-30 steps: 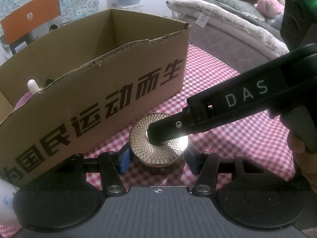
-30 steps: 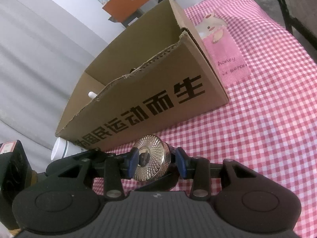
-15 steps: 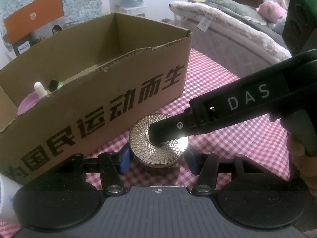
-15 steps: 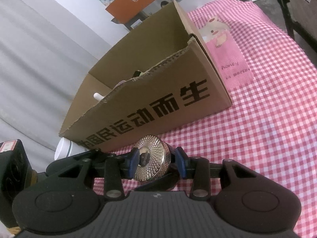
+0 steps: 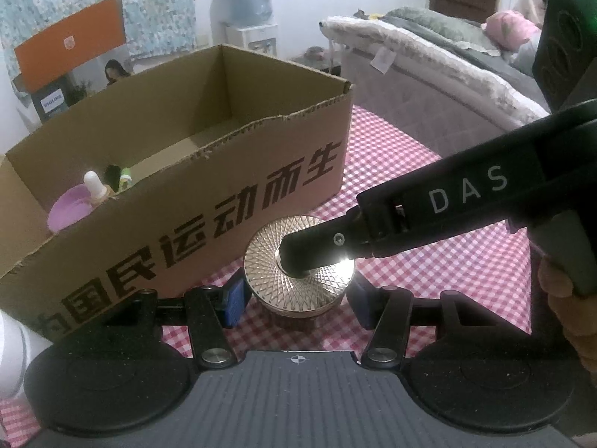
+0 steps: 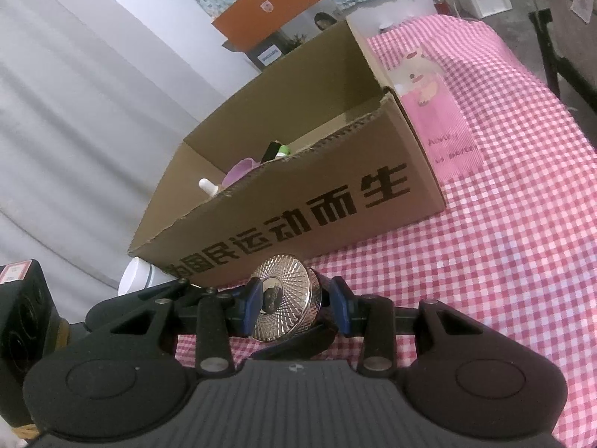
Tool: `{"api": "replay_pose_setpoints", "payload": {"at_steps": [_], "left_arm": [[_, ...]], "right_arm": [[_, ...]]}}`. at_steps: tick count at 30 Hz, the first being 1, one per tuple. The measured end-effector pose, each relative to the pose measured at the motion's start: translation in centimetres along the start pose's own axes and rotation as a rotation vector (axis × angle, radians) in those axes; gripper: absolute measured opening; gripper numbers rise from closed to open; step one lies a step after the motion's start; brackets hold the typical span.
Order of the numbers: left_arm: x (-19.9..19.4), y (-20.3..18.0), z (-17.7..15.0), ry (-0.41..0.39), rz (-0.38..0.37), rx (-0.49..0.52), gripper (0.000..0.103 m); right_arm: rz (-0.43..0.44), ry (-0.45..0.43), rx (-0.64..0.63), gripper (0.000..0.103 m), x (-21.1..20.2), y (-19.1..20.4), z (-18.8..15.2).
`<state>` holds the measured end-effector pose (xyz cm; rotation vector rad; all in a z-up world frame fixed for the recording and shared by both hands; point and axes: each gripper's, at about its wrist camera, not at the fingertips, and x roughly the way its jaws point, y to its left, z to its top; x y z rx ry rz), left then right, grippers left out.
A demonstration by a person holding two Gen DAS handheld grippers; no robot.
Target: Organize rigid objects
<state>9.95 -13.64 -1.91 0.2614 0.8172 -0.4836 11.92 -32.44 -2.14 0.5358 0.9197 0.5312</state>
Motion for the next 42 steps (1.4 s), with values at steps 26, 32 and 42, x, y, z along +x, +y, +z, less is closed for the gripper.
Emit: {"api": "replay_pose_setpoints", "payload": {"at_steps": [26,32,42], "left_arm": [[-5.4,1.5,3.6,-0.148,0.035,-0.036,0.055],[-6.0,3.0,6.8,-0.194,0.06,-0.064,0.056],[-3.0,6.7,10.9,-0.159,0.089,-0.159,0.056]], "right_arm": [[0.02,-0.098,-0.117,0.043,-3.6,5.9,2.7],[0.042,-0.114,-0.165,0.043,-3.9,7.8,6.4],[0.056,-0.057,-0.203,0.043,-0.8,7.9,13.0]]}}
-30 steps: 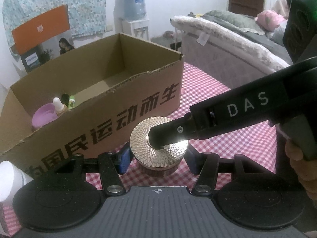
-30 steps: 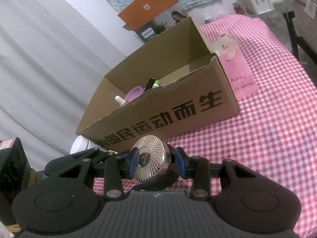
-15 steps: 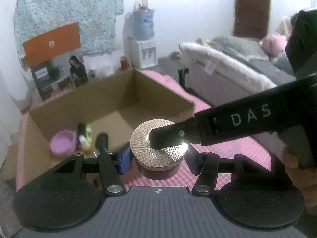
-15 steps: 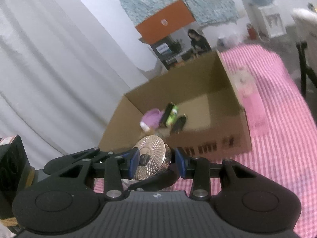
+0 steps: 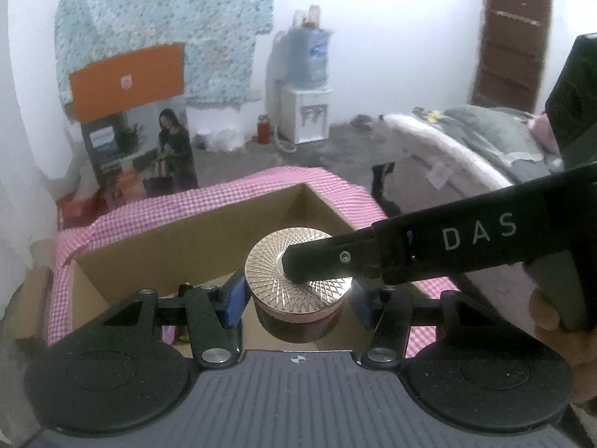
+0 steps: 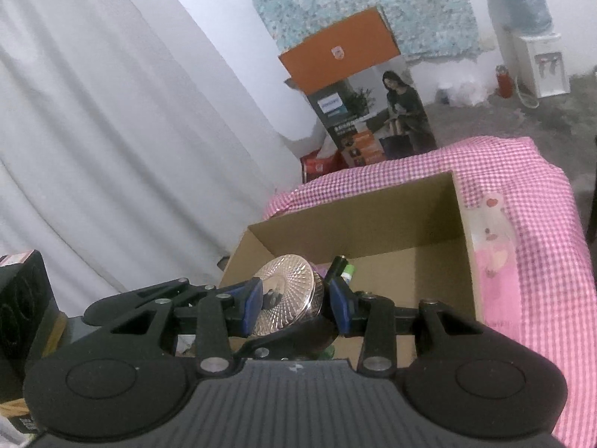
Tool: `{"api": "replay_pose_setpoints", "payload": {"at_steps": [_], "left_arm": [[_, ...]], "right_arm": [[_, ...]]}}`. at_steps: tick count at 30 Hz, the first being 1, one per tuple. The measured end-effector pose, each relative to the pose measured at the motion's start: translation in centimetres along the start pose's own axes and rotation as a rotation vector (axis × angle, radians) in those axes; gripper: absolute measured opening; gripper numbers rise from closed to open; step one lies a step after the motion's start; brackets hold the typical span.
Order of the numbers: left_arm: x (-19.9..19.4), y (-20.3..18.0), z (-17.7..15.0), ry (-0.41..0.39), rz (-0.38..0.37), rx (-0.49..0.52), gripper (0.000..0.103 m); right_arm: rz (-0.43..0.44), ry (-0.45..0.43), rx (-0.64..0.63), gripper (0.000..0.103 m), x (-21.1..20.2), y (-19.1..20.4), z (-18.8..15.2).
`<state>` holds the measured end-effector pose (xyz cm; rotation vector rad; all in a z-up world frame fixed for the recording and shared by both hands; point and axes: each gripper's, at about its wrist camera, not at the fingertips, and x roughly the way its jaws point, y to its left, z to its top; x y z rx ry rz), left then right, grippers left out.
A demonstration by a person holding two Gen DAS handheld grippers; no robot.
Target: Organize rigid objects
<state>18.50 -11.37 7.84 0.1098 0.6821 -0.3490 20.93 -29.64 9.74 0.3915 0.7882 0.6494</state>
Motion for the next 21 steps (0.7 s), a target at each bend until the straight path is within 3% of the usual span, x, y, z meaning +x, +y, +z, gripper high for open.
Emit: {"api": "replay_pose_setpoints", "payload": {"at_steps": [11,21], "left_arm": [[8.4,4.0,2.3,0.169,0.054,-0.119,0.056],[13.7,5.9,2.6,0.312,0.065,-0.199,0.056]], "right_arm": [[-0.026,0.176,-0.009,0.043,9.0,-4.1,5.3],[-0.063,0.308,-0.028,0.043,15.7,-6.6,7.2]]}}
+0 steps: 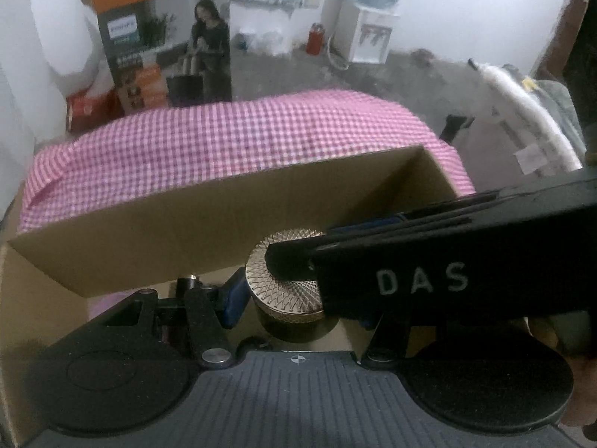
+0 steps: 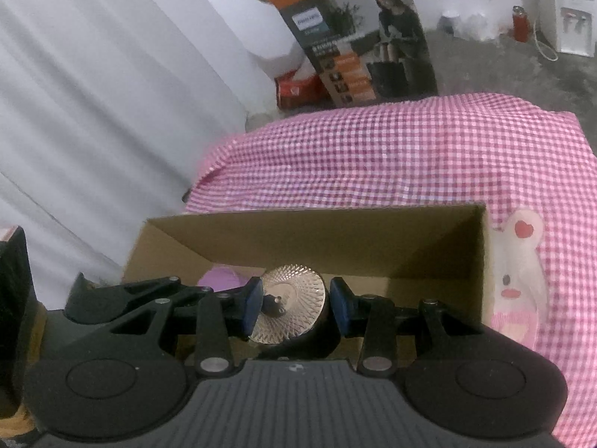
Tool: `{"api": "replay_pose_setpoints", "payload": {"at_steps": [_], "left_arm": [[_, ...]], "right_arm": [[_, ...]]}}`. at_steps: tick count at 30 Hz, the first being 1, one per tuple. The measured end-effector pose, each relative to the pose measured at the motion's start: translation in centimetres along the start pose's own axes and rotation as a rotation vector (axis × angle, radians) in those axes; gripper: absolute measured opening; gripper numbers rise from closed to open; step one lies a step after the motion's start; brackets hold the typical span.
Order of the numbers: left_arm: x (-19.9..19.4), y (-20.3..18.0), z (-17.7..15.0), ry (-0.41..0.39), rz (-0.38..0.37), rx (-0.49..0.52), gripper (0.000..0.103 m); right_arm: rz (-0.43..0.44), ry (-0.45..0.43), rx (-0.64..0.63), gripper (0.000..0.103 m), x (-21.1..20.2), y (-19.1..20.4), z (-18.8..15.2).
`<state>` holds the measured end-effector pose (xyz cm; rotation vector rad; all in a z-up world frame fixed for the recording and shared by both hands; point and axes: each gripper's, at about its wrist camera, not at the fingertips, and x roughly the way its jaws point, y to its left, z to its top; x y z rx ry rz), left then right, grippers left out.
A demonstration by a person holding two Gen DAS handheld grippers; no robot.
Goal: Organize rigid objects
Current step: 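Lower the gold jar into the box and open the right gripper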
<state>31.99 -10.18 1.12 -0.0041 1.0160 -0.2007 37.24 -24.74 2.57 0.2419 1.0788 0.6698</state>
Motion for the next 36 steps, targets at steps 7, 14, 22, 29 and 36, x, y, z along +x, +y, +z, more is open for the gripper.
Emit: {"api": "replay_pose_setpoints", "payload": {"at_steps": [7,14,22,29,36], "left_arm": [[1.6,0.4,0.7,0.055,-0.007,-0.043,0.056],[2.5,0.2,1.0,0.073,0.008,-0.055,0.057],[1.6,-0.4,0.9,0.038,0.014,-0.017,0.063],[-1.4,-0.9,0.4,-0.041,-0.032,-0.017,0.083],[-8.0,-2.0,-2.1,-0.222,-0.119,0.023,0.099]], "right_arm": [[-0.03,0.044,-0.019,0.043,1.9,-0.7,0.8],[-0.079,0.05,-0.07,0.043,3.2,-0.4,1.2],[-0.119,0.038,-0.081,0.045,3.3,0.0,1.3],[-0.106,-0.046,-0.063,0.056,0.0,0.9,0.9],[-0.085,-0.239,-0.102,0.081,-7.9,4.1,-2.1]]}}
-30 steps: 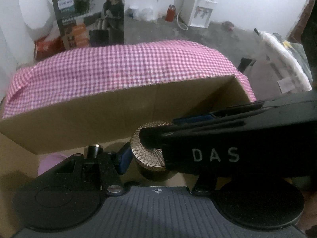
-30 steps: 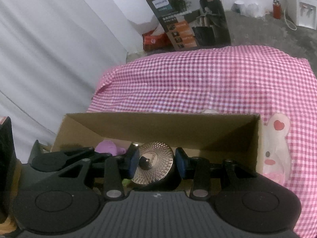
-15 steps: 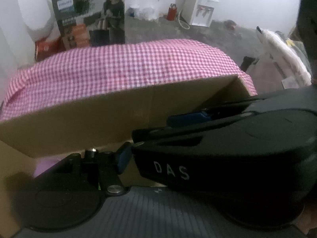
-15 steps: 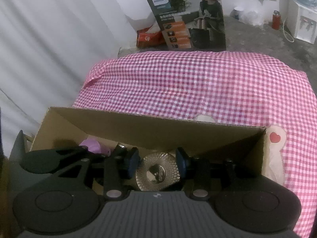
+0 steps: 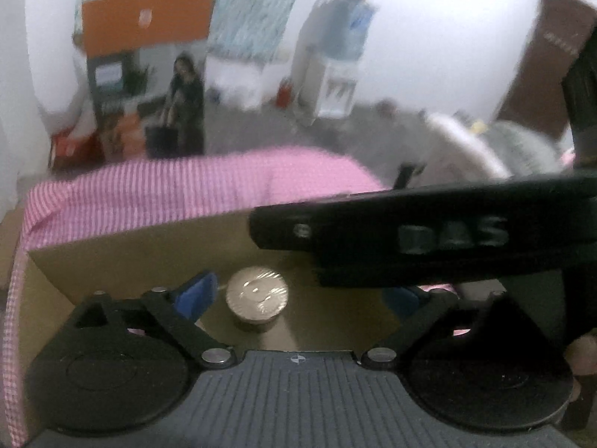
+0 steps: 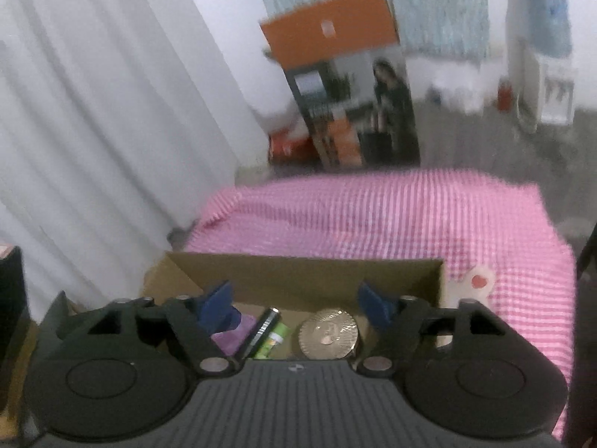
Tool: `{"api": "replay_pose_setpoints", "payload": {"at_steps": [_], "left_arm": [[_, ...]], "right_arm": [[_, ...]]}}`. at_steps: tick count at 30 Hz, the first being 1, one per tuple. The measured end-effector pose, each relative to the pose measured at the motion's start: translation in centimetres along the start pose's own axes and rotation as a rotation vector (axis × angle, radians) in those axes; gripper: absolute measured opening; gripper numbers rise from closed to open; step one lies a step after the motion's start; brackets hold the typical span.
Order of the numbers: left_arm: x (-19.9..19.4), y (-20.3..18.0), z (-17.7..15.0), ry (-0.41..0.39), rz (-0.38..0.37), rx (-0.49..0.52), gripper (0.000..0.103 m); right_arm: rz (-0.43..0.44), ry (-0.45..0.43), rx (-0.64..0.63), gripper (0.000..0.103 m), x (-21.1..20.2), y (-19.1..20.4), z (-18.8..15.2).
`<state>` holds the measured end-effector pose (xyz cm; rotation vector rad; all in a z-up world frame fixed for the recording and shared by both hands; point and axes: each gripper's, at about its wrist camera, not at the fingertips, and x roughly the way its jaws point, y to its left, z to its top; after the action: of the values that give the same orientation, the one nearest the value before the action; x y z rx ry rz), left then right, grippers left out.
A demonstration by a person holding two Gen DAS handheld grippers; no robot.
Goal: Organize rigid objects
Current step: 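Lower the gold jar into the box and open the right gripper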
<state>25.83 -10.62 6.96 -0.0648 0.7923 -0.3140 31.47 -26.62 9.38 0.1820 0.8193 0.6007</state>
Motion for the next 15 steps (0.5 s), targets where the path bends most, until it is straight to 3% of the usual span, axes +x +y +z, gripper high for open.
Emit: {"api": "replay_pose_setpoints", "payload": {"at_steps": [2,4,9,15], "left_arm": [[-2.4,-0.4,-0.5,-0.065,-0.015,0.018,0.101],[-4.7,-0.6,-1.0,-0.12,-0.031,0.022,0.102],[-9.4,-0.6,-2.5,-0.196,-0.074,0.003,0.103],[-13.3,-0.4,-6.6,-0.205,-0.058,0.079,0.103]], "right_arm": [[-0.01,-0.07,-0.022,0.096,-3.1,1.1,-0.8],[-0.029,-0.156,-0.058,0.103,-6.5,2.4,-2.0],[-0.063,-0.312,-0.088,0.103,-13.2,5.1,-5.3],[-0.177,-0.371,-0.139,0.103,-16.8,7.6,-10.4]]}}
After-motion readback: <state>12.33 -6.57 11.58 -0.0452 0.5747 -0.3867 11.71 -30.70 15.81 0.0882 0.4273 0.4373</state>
